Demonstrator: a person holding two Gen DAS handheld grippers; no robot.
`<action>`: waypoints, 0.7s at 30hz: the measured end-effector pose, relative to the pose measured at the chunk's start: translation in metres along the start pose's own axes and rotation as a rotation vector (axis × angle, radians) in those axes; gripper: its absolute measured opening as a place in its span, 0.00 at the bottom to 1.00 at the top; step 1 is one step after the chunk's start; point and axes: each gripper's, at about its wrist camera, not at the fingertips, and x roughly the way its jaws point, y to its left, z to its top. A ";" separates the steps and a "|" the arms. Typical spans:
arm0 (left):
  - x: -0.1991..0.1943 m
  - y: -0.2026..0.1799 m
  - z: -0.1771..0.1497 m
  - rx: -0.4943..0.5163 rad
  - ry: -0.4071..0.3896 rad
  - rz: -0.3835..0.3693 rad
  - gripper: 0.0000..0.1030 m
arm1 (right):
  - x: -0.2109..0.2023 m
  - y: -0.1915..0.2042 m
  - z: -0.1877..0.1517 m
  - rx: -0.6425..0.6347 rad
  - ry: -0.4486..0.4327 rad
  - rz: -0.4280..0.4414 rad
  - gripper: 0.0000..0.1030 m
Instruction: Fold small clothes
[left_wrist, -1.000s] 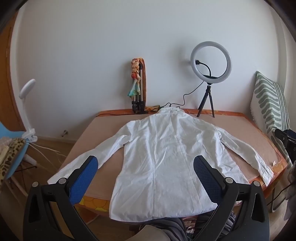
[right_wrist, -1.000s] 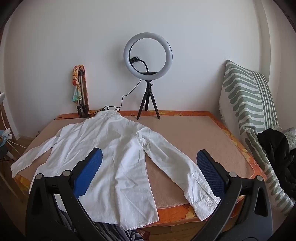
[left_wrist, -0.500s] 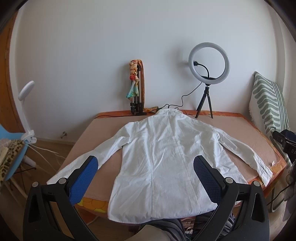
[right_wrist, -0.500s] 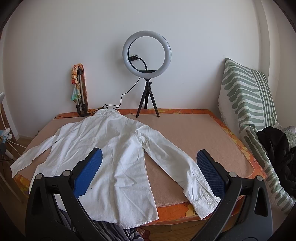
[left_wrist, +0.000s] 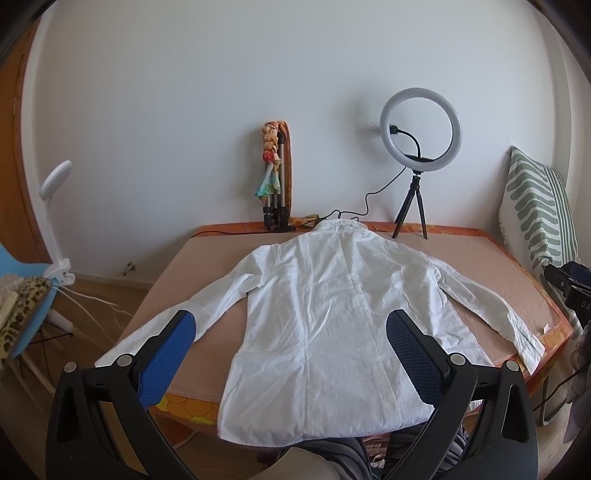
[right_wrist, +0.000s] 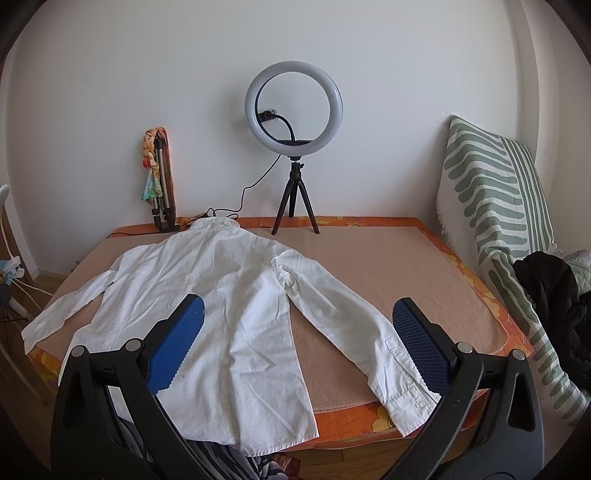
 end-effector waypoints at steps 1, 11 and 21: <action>0.000 0.000 0.000 0.000 0.001 0.000 1.00 | 0.000 0.000 0.000 0.000 0.001 0.000 1.00; 0.000 0.000 0.001 0.000 0.004 0.001 1.00 | 0.002 0.003 -0.001 -0.002 0.002 0.001 1.00; 0.001 0.000 0.000 -0.001 0.005 0.000 1.00 | 0.002 0.002 0.000 -0.001 0.000 0.001 1.00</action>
